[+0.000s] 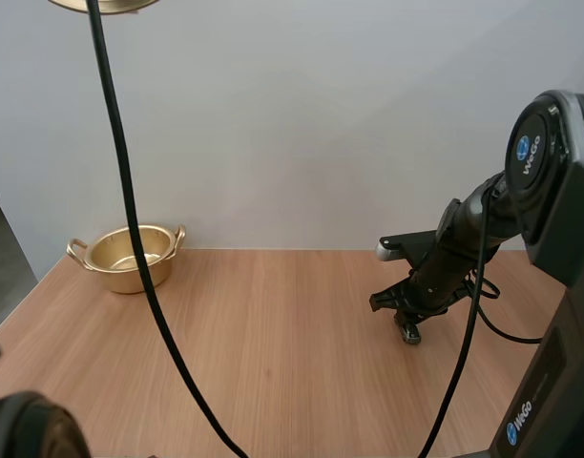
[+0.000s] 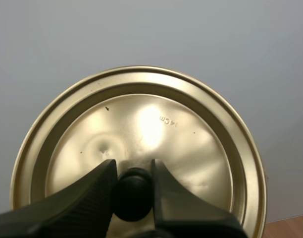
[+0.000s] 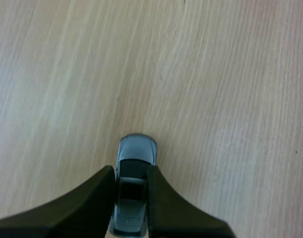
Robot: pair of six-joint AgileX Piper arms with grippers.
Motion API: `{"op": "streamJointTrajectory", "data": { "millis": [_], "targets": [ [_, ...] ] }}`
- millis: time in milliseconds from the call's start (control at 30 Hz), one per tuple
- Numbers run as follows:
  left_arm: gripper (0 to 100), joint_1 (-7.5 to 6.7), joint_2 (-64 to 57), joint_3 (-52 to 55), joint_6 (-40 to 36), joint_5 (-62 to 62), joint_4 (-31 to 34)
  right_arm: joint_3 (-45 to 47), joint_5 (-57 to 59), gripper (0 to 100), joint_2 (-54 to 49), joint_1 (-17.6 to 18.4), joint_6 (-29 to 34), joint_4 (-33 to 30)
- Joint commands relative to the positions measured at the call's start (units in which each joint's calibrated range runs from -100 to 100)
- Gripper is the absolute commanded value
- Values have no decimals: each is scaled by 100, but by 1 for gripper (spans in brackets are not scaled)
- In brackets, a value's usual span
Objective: Open the pot, put the car inside, and close it
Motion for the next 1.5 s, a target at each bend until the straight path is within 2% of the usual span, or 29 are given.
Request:
{"op": "streamJointTrajectory", "data": {
  "millis": [0,133,200,367,467,533,633,767,867,1000,1200,1467],
  "targets": [
    [0,2,9,1,1,4,-21,-20,-20,0,-38,-1,0,-6],
    [0,2,9,1,1,4,-193,-135,-52,0,-244,-1,-53,47],
    [0,2,9,1,-26,4,-353,-232,-52,0,-403,-1,-301,262],
    [0,2,-5,1,-193,4,-475,-654,648,0,-921,27,-1431,1483],
    [0,2,-5,1,-286,59,-475,-971,1310,0,-1068,103,-1772,1983],
    [0,2,-5,1,-508,56,-452,-1388,2082,0,-1133,307,-2021,2668],
    [0,2,-20,1,-648,56,-283,-1824,2316,0,-1117,628,-2066,3065],
    [0,2,-150,1,-706,-307,221,-2301,2080,0,-968,1242,-2066,3215],
    [0,2,-306,1,-706,-980,615,-2618,1463,0,-739,1756,-2066,3292],
    [0,2,-490,1,-706,-1359,769,-3115,1125,0,-244,2299,-2066,3292],
    [0,2,-672,1,-928,-1622,1227,-3933,703,0,753,2809,-2066,3292],
    [0,2,-699,1,-1151,-1916,2170,-5281,703,0,2096,3110,-2066,3292]
  ]
}}
